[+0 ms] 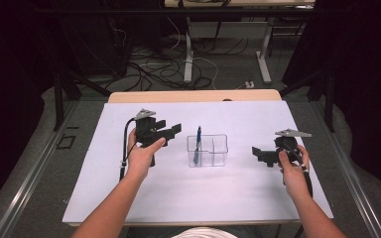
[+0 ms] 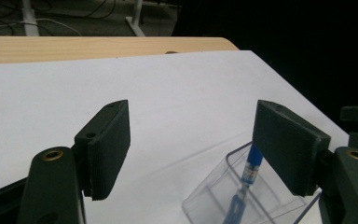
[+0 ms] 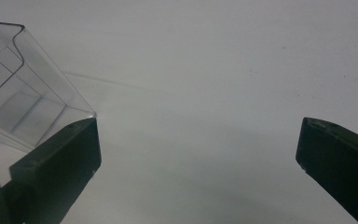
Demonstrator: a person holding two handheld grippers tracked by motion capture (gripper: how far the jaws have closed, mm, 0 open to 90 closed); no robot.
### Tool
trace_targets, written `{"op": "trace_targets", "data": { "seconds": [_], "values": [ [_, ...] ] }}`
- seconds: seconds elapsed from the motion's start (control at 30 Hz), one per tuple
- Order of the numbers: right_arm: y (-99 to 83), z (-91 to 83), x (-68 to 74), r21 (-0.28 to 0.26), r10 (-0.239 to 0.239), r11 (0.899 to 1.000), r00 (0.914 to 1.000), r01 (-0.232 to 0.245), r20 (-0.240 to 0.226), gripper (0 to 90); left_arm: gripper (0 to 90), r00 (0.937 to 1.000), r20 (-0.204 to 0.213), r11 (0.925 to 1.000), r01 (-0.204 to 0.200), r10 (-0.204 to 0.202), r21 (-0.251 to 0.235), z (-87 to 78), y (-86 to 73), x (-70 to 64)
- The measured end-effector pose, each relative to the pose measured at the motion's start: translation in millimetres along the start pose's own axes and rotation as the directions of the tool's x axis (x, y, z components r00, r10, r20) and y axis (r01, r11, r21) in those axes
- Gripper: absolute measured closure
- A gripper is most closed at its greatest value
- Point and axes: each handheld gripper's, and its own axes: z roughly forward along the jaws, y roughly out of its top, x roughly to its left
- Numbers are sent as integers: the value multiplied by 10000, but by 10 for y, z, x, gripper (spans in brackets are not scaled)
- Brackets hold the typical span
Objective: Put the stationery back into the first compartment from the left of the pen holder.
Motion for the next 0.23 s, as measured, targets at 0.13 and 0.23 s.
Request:
{"op": "trace_targets", "data": {
  "seconds": [0.13,0.23],
  "values": [
    [3,-5,-3,-30,-38,10000,10000,38,5,0,265,9990,-425,9996,-132,142,236,-133,-39,91],
    [3,-8,-7,-19,-3,10000,10000,3,12,0,250,9978,-662,9999,6,4,146,-245,-102,163]
  ]
}}
